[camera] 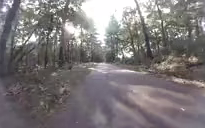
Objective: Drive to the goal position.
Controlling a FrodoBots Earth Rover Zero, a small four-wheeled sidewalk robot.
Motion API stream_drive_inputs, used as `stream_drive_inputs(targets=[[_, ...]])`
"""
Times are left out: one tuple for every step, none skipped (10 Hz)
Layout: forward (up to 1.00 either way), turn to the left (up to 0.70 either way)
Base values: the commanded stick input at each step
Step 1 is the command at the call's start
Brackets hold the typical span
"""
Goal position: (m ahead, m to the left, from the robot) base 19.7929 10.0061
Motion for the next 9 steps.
stream_drive_inputs(targets=[[0.70, 0.01], [0.70, 0.01], [0.70, 0.01], [0.70, 0.01], [0.70, 0.01], [0.70, 0.01], [0.70, 0.00], [0.70, -0.01], [0.70, -0.01]])
